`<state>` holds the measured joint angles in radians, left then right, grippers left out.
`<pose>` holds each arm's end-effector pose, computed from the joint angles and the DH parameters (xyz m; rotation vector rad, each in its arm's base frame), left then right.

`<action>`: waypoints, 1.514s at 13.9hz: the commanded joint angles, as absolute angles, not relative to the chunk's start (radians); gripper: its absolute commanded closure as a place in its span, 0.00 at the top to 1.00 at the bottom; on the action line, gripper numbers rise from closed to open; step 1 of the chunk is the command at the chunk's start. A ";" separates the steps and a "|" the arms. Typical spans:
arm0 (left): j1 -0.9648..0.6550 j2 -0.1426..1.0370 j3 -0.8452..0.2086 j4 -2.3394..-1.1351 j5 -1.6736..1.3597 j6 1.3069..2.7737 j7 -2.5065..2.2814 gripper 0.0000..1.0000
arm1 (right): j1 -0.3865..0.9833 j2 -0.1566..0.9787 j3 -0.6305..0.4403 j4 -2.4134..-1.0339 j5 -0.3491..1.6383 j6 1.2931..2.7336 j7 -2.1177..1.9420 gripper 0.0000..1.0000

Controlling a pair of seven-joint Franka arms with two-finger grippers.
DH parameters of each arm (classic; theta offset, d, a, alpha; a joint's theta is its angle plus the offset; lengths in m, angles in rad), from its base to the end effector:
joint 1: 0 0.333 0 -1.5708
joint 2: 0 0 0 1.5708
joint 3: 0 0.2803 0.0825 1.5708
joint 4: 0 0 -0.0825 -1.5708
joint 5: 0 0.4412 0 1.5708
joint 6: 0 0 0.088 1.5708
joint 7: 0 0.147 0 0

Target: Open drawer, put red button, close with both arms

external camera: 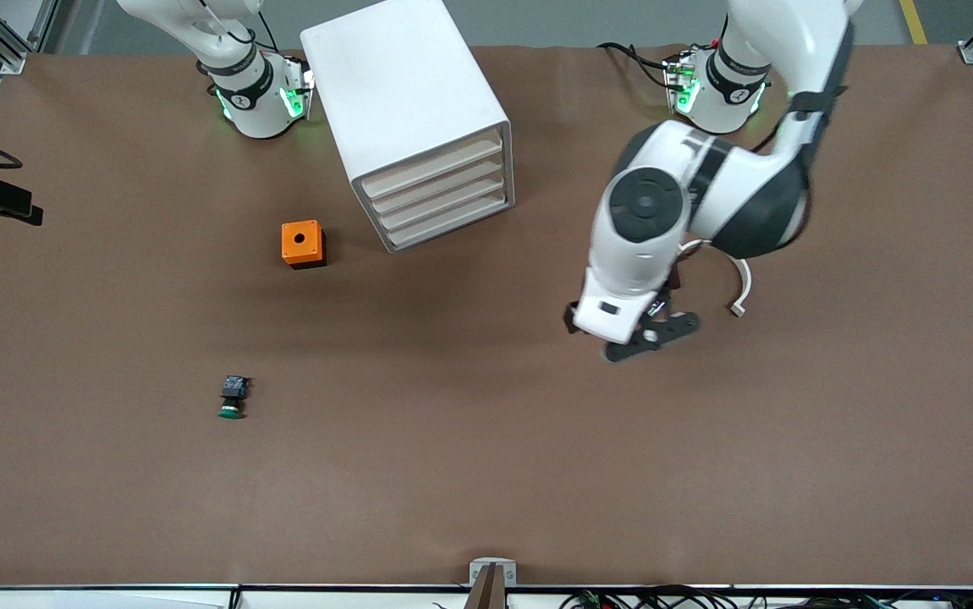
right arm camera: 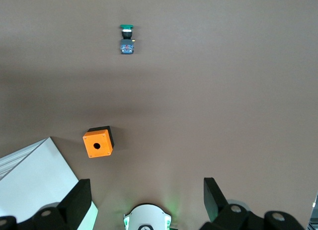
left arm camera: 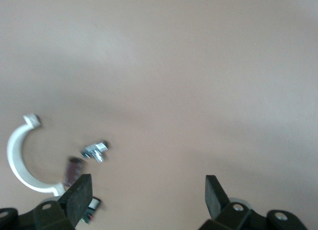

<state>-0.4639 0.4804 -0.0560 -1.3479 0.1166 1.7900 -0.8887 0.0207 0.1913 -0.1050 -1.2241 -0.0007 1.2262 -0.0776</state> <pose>0.6458 -0.3468 0.3615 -3.0046 -0.5268 -0.0427 0.6142 -0.0459 0.5820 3.1221 -0.0107 -0.2962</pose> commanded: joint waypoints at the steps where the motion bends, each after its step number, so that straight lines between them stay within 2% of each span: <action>1: -0.355 0.404 -0.064 -1.350 0.140 1.755 -0.769 1.00 | 0.008 0.129 -0.094 -1.299 0.028 1.253 -0.078 1.00; 9: -0.014 0.224 -0.077 -1.348 0.118 1.572 -0.177 1.00 | 0.005 0.012 -0.097 -1.457 0.021 1.383 -0.078 1.00; 13: 0.029 0.151 -0.067 -1.356 0.100 1.507 -0.084 1.00 | 0.000 -0.067 -0.098 -1.577 0.021 1.474 -0.069 1.00; 18: 0.026 -0.009 -0.031 -1.523 0.005 1.514 -0.074 1.00 | -0.018 -0.083 -0.101 -1.595 0.026 1.480 -0.052 1.00; 21: 0.012 -0.115 -0.029 -1.663 0.005 1.609 -0.074 1.00 | -0.021 -0.092 -0.103 -1.597 0.026 1.479 -0.045 1.00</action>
<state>0.0253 -0.0156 -0.0393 -1.5293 0.0187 1.5399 -0.0955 -0.0031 -0.0569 -0.1151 -1.5645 0.0144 1.4666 -0.0639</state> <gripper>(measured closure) 0.000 0.000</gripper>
